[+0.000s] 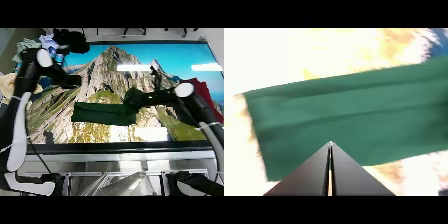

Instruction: Fold the shirts.

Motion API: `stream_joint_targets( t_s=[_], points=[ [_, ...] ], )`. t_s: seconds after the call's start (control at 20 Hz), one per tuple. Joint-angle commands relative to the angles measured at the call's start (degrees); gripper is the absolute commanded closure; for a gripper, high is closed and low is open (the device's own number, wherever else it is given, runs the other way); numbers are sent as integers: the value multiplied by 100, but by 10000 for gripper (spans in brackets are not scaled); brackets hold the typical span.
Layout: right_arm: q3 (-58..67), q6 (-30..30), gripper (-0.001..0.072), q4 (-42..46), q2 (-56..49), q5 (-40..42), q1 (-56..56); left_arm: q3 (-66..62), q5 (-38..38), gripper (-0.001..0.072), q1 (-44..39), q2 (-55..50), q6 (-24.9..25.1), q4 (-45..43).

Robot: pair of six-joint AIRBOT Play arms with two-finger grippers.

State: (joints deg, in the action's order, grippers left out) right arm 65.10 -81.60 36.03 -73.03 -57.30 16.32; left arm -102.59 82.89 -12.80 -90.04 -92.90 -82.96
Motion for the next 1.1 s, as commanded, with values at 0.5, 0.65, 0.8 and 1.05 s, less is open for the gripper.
stream_joint_targets(
  t_s=[0.5,0.65,0.8,1.05],
  points=[
    [3093,-26,685,-1934,-4323,1808,1939,2369,-518,694,2052,1657,702,52],
    [3099,284,489,-2645,-4500,1777,1930,2435,-553,694,2140,1692,723,52],
    [3102,1224,15,-3974,-4470,970,1803,2435,-573,694,2140,1692,758,52],
    [3099,741,49,-3322,-4109,-754,1117,2435,-568,695,2140,1692,756,55]
  ],
)
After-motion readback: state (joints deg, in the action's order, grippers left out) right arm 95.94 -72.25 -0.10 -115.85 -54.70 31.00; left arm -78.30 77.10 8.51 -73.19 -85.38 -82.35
